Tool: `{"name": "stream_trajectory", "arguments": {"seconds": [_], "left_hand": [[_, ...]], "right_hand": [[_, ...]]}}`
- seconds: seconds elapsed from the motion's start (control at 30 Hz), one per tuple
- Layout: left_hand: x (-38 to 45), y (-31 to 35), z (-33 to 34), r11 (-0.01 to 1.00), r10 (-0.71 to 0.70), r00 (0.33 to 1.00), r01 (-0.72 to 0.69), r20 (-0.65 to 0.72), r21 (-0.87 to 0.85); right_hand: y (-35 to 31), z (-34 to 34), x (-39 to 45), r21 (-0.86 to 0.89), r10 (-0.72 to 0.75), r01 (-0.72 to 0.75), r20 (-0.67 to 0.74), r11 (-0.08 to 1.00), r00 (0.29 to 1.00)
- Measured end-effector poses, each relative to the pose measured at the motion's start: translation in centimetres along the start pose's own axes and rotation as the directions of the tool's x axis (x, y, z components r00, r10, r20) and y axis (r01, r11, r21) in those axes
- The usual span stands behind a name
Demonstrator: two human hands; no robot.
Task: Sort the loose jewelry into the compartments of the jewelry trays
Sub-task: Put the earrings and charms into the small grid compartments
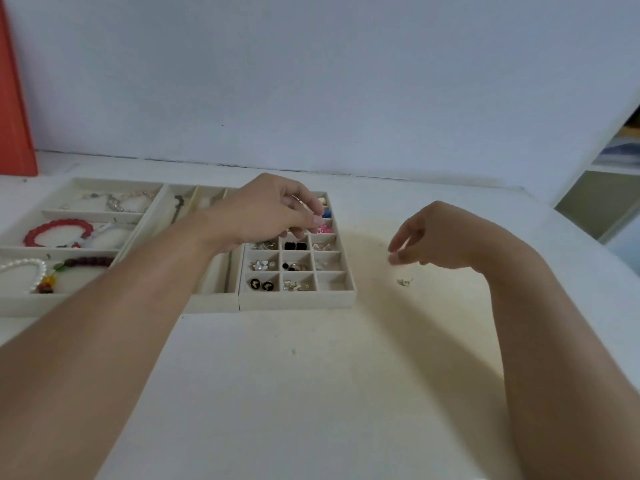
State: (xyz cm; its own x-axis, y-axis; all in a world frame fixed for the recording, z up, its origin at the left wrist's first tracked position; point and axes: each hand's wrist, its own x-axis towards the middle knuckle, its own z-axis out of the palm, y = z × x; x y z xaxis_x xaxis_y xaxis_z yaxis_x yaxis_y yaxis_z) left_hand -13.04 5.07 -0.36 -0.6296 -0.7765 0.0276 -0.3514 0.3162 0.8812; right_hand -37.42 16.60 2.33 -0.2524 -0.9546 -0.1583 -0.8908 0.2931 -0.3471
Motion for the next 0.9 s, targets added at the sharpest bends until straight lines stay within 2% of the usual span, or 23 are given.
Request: {"name": "stream_trajectory", "arguments": {"seconds": [0.17, 0.43, 0.5, 0.53, 0.6, 0.67, 0.9], "left_hand": [[0.0, 0.1, 0.6, 1.000, -0.005, 1.000, 0.005, 0.008, 0.006], [-0.4, 0.7, 1.3, 0.999, -0.003, 1.000, 0.003, 0.008, 0.033], [-0.5, 1.0, 1.5, 1.000, 0.006, 1.000, -0.006, 0.020, 0.015], [-0.5, 1.1, 1.7, 1.000, 0.015, 1.000, -0.015, 0.025, 0.000], [-0.5, 1.3, 2.0, 0.999, 0.042, 0.999, -0.042, 0.018, -0.027], [-0.5, 1.6, 2.4, 0.996, 0.061, 0.998, -0.061, -0.010, -0.071], [-0.2, 1.5, 2.4, 0.981, 0.068, 0.993, -0.085, -0.097, -0.173]], "right_hand": [[1.2, 0.0, -0.1, -0.183, 0.097, -0.061, 0.194, 0.981, 0.976], [1.6, 1.0, 0.8, -0.126, 0.013, 0.012, 0.200, 0.992, 0.980], [1.3, 1.3, 0.9, 0.001, -0.075, 0.076, 0.150, 0.997, 0.986], [1.0, 1.5, 0.9, 0.122, -0.125, 0.112, 0.105, 0.986, 0.987], [0.1, 1.8, 1.0, 0.397, -0.208, 0.181, 0.025, 0.900, 0.978], [-0.7, 2.1, 1.0, 0.575, -0.258, 0.218, -0.013, 0.789, 0.966], [-2.5, 3.3, 0.8, 0.739, -0.242, 0.245, -0.115, 0.628, 0.964]]}}
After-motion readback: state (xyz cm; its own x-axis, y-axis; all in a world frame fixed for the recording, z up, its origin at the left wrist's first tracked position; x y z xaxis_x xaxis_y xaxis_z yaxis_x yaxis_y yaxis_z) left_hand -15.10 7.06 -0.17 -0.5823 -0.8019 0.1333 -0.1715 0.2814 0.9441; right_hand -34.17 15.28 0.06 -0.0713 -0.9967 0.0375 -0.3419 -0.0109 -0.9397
